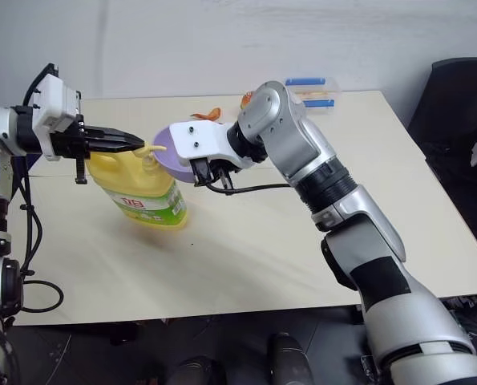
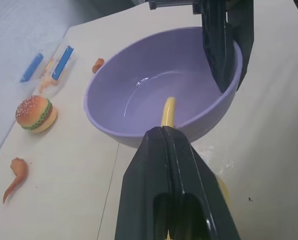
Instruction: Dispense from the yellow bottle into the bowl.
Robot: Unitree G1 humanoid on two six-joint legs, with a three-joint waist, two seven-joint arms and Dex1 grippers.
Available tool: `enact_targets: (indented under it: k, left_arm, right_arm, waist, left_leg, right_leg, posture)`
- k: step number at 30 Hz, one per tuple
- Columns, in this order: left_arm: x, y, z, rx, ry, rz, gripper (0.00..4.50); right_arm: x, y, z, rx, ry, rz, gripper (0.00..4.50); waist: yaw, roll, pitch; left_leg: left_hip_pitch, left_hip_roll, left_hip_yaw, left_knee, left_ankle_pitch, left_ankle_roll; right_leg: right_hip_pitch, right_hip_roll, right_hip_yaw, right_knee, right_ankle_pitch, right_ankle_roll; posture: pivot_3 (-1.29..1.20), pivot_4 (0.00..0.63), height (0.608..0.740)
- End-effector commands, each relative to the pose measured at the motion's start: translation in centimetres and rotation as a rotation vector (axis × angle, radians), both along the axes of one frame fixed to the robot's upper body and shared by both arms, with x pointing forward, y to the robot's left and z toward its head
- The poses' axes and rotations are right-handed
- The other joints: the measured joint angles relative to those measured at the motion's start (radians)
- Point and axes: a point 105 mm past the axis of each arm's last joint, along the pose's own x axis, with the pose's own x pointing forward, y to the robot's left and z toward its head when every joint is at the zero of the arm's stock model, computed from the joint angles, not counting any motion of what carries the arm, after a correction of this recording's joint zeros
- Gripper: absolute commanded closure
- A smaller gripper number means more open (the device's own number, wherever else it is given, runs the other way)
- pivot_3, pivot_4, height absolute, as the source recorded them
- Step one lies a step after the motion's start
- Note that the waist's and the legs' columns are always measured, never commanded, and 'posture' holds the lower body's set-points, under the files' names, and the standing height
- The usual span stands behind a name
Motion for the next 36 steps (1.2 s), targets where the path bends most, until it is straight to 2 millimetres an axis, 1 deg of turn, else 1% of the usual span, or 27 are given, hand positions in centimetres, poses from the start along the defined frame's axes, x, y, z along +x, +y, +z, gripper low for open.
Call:
enact_targets:
  k: [1,8,10,12,14,16,17,18,19,20,22,24,25,26,27,28,30,32,33,36]
  left_arm:
    - [0.4,1.3,-8.4,0.172,0.286,0.073,4.48]
    - [0.5,1.4,-9.0,0.167,0.302,0.083,4.48]
    - [0.5,1.2,-8.7,0.149,0.293,0.082,4.48]
    - [0.7,0.7,-7.1,0.092,0.274,0.078,4.48]
    - [0.8,0.3,-5.1,0.047,0.237,0.067,4.48]
    - [0.5,-0.2,-3.0,0.001,0.205,0.047,4.48]
    - [0.3,-0.3,-2.4,-0.013,0.2,0.04,4.48]
    - [-0.4,-0.7,0.1,-0.089,0.198,0.009,4.31]
    - [-1.3,-1.1,2.3,-0.147,0.197,-0.027,4.09]
    - [-2.3,-1.3,3.9,-0.181,0.2,-0.064,3.88]
    - [-3.6,-1.5,5.5,-0.205,0.196,-0.104,3.31]
    - [-4.7,-1.7,7.0,-0.223,0.17,-0.127,2.67]
    - [-5.3,-1.8,7.6,-0.228,0.158,-0.139,2.4]
    - [-5.6,-1.9,7.9,-0.231,0.152,-0.145,2.03]
    - [-6.6,-2.1,8.7,-0.24,0.149,-0.172,1.78]
    - [-7.6,-2.4,9.2,-0.245,0.15,-0.199,1.39]
    - [-9.5,-3.0,9.8,-0.237,0.164,-0.251,0.91]
    - [-11.0,-3.4,9.2,-0.2,0.188,-0.276,0.28]
    - [-11.6,-3.5,8.6,-0.172,0.203,-0.282,0.05]
    - [-13.1,-3.7,6.6,-0.097,0.253,-0.276,0.05]
  right_arm:
    - [-1.2,1.2,1.8,0.035,-0.067,0.068,4.5]
    - [-1.0,1.1,1.5,0.027,-0.077,0.065,4.5]
    - [-1.0,1.0,1.5,0.028,-0.076,0.065,4.5]
    - [-1.0,1.0,1.5,0.029,-0.076,0.064,4.5]
    - [-0.9,1.0,1.5,0.032,-0.081,0.063,4.5]
    - [-0.9,0.8,1.6,0.041,-0.086,0.057,4.5]
    - [-0.9,0.8,1.6,0.044,-0.087,0.056,4.5]
    - [-0.9,0.3,1.6,0.05,-0.087,0.048,4.5]
    - [-0.9,-0.1,1.6,0.055,-0.088,0.042,4.5]
    - [-0.9,-0.5,1.5,0.06,-0.09,0.036,4.5]
    - [-1.1,-1.1,1.5,0.069,-0.093,0.025,4.5]
    - [-1.1,-2.0,1.2,0.08,-0.104,0.005,4.5]
    - [-1.2,-2.5,1.1,0.086,-0.106,-0.006,4.5]
    - [-1.3,-2.8,1.0,0.089,-0.107,-0.013,4.5]
    - [-1.3,-3.8,0.3,0.091,-0.108,-0.038,4.5]
    - [-1.3,-4.9,-0.7,0.087,-0.112,-0.065,4.5]
    - [-1.4,-7.0,-2.9,0.075,-0.11,-0.123,4.5]
    - [-1.5,-8.7,-5.1,0.076,-0.095,-0.184,4.5]
    - [-1.6,-9.4,-6.1,0.08,-0.083,-0.213,4.5]
    - [-1.5,-12.0,-9.5,0.083,-0.063,-0.327,4.5]
  waist:
    - [0.0,0.0,0.0]
    - [0.0,0.003,-0.004]
    - [0.001,0.005,-0.005]
    - [0.002,0.005,-0.005]
    - [0.004,0.005,-0.005]
    - [0.004,0.005,-0.005]
    - [0.005,0.004,-0.005]
    - [0.005,0.004,-0.005]
    - [0.006,0.003,-0.004]
    - [0.008,0.0,-0.002]
    - [0.011,-0.003,0.0]
    - [0.012,-0.004,0.001]
    - [0.014,-0.004,0.001]
    - [0.015,-0.004,0.001]
    - [0.016,-0.005,0.002]
    - [0.018,-0.005,0.002]
    - [0.023,-0.007,0.003]
    - [0.027,-0.008,0.004]
    - [0.029,-0.008,0.004]
    - [0.037,-0.009,0.005]
  left_leg:
    - [0.0,0.0,0.0,0.0,0.0,0.0]
    - [0.0,0.0,0.0,0.0,0.0,0.0]
    - [0.0,0.0,0.0,0.0,0.0,0.0]
    - [0.0,0.0,0.0,0.0,0.0,0.0]
    - [0.0,0.0,0.0,0.0,0.0,0.0]
    - [0.0,0.0,0.0,0.0,0.0,0.0]
    - [0.0,0.0,0.001,0.0,0.0,0.0]
    - [-0.001,0.0,0.0,0.0,0.0,0.0]
    - [-0.001,0.0,0.0,0.0,0.0,0.0]
    - [-0.002,0.001,0.0,0.0,0.0,0.0]
    - [-0.009,0.001,-0.003,0.001,0.0,0.0]
    - [-0.021,0.0,-0.005,0.003,0.0,0.0]
    - [-0.024,0.0,-0.005,0.004,0.0,0.0]
    - [-0.024,-0.001,-0.006,0.003,0.0,0.0]
    - [-0.024,0.0,-0.006,0.003,0.0,0.0]
    - [-0.025,-0.001,-0.006,0.001,0.0,0.0]
    - [-0.025,-0.001,-0.006,0.001,0.0,0.0]
    - [-0.025,-0.001,-0.008,0.002,0.0,0.0]
    - [-0.025,-0.001,-0.008,0.002,0.0,0.0]
    - [-0.024,-0.001,-0.007,0.003,0.0,0.0]
  right_leg:
    - [0.0,0.0,0.0,0.0,0.0,0.0]
    - [0.0,-0.001,0.0,0.0,0.0,0.0]
    - [0.0,-0.001,0.0,0.0,0.0,0.0]
    - [0.0,-0.001,0.0,0.0,0.0,0.0]
    - [0.0,-0.001,0.001,0.0,0.0,0.0]
    - [0.0,-0.001,0.0,0.0,0.0,0.0]
    - [0.0,0.0,0.0,0.0,0.0,0.0]
    - [-0.001,0.0,0.0,0.0,0.0,0.0]
    - [-0.001,0.0,0.0,-0.001,0.0,0.0]
    - [-0.001,0.0,0.0,-0.001,0.0,0.0]
    - [-0.006,0.0,0.001,-0.002,0.0,0.0]
    - [-0.018,0.001,0.001,-0.002,0.0,0.0]
    - [-0.021,0.001,0.001,-0.001,0.0,0.0]
    - [-0.021,0.001,-0.001,-0.001,0.0,0.0]
    - [-0.021,0.001,-0.002,-0.001,0.0,0.0]
    - [-0.021,0.001,-0.003,-0.003,0.0,0.0]
    - [-0.02,0.001,-0.005,-0.005,0.0,0.0]
    - [-0.019,0.001,-0.003,-0.007,0.0,0.0]
    - [-0.018,0.001,-0.003,-0.008,0.0,0.0]
    - [-0.017,0.001,-0.001,-0.008,0.0,0.001]
  posture:
    - [0.0,0.15,0.74]
    - [0.0,0.15,0.74]
    - [0.0,0.15,0.74]
    - [0.0,0.15,0.74]
    - [0.0,0.15,0.74]
    - [0.0,0.15,0.74]
    - [0.0,0.15,0.74]
    - [0.0,0.15,0.74]
    - [0.0,0.15,0.74]
    - [0.0,0.15,0.74]
    - [0.0,0.15,0.74]
    - [0.0,0.15,0.74]
    - [0.0,0.15,0.74]
    - [0.0,0.15,0.74]
    - [0.0,0.15,0.74]
    - [0.0,0.15,0.74]
    - [0.0,0.15,0.74]
    - [0.0,0.15,0.74]
    - [0.0,0.15,0.74]
    - [0.0,0.15,0.74]
